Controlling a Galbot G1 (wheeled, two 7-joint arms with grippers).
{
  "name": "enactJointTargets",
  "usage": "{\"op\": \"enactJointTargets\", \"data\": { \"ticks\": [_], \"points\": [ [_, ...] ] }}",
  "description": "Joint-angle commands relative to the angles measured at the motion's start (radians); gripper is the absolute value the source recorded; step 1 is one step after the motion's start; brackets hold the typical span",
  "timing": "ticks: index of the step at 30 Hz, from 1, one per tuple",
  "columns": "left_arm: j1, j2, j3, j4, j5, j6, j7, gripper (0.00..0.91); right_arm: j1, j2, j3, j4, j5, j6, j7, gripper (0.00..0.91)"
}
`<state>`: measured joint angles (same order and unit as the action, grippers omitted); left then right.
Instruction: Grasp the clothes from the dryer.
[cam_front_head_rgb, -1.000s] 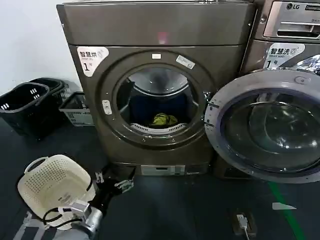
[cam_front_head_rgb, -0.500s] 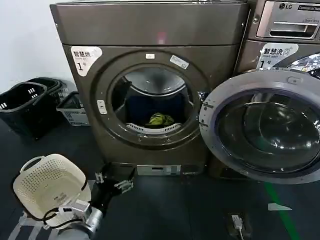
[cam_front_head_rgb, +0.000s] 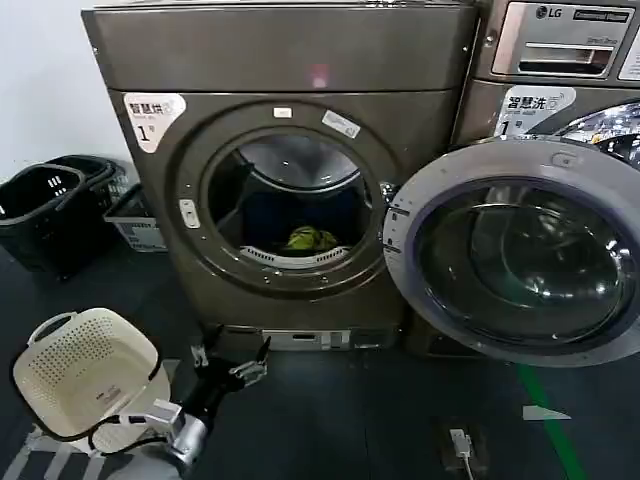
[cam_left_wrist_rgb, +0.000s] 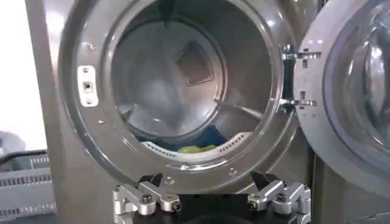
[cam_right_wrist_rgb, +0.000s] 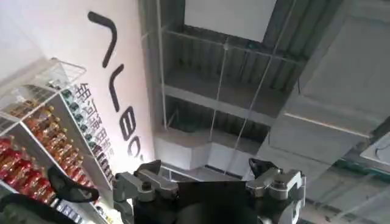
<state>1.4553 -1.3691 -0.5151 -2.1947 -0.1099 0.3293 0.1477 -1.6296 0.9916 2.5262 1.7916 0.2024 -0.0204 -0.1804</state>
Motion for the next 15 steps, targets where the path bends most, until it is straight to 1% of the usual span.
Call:
{"op": "enactJointTargets", "data": {
  "ticks": [1, 12, 14, 15],
  "points": [
    [0.000, 0.001, 0.001, -0.001, 0.002, 0.000, 0.001, 0.907, 0.000, -0.001, 0.001, 0.001, 0.000, 0.000, 0.000, 0.907],
    [0.004, 0.004, 0.006, -0.006, 0.005, -0.007, 0.006, 0.907, 0.000, 0.001, 0.003, -0.010, -0.002, 0.006, 0.000, 0.907],
    [0.004, 0.003, 0.008, -0.006, 0.006, -0.006, 0.007, 0.907, -0.001, 0.001, 0.002, -0.012, -0.031, 0.006, 0.008, 0.907],
    [0.004, 0.003, 0.008, -0.006, 0.007, -0.006, 0.008, 0.907, -0.001, 0.000, 0.000, -0.014, -0.050, 0.001, 0.021, 0.907]
  ]
}}
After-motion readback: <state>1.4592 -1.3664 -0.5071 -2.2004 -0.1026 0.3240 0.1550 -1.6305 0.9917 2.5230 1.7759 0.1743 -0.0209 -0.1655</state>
